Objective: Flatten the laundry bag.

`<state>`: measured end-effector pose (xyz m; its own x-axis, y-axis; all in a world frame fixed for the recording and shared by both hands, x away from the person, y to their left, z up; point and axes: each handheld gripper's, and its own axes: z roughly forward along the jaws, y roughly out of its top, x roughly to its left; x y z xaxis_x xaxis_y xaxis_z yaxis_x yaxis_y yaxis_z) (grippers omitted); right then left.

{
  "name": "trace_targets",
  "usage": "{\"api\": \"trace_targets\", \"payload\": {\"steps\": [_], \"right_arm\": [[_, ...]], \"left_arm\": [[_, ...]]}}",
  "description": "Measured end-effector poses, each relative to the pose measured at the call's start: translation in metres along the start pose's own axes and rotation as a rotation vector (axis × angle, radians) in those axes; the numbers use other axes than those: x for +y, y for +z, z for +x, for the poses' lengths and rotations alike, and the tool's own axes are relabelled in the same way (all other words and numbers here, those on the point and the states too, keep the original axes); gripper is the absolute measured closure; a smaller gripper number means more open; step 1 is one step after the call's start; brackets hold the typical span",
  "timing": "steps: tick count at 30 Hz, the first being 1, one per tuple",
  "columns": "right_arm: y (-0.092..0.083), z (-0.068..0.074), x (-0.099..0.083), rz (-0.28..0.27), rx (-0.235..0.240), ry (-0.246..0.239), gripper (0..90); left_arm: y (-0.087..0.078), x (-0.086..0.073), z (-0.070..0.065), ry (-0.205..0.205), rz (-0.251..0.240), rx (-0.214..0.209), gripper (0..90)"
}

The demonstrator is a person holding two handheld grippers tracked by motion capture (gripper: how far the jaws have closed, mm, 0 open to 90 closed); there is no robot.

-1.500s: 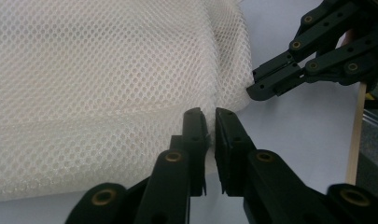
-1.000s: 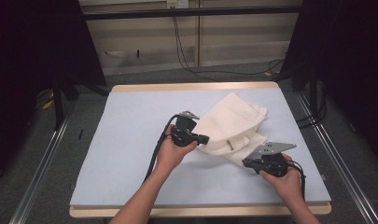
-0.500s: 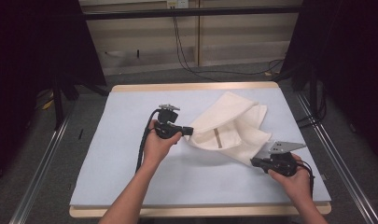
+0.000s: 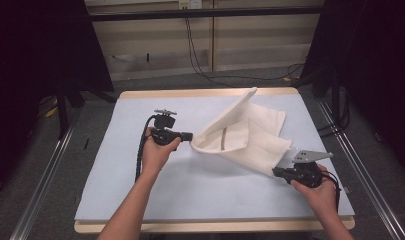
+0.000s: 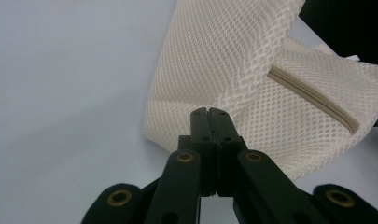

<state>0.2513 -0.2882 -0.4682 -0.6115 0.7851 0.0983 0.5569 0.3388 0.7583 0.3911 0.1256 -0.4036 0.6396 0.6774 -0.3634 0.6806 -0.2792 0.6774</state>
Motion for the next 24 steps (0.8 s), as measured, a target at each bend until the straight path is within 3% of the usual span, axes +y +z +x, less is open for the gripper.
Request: {"api": "trace_targets", "payload": {"steps": [13, 24], "right_arm": [[0.002, -0.004, 0.0, 0.005, -0.022, 0.002, 90.0], [0.005, -0.004, 0.002, 0.019, -0.037, -0.001, 90.0]], "left_arm": [[-0.012, -0.009, 0.022, -0.035, 0.005, 0.06, 89.9], [-0.016, -0.025, 0.04, -0.075, 0.013, 0.076, 90.0]]}}
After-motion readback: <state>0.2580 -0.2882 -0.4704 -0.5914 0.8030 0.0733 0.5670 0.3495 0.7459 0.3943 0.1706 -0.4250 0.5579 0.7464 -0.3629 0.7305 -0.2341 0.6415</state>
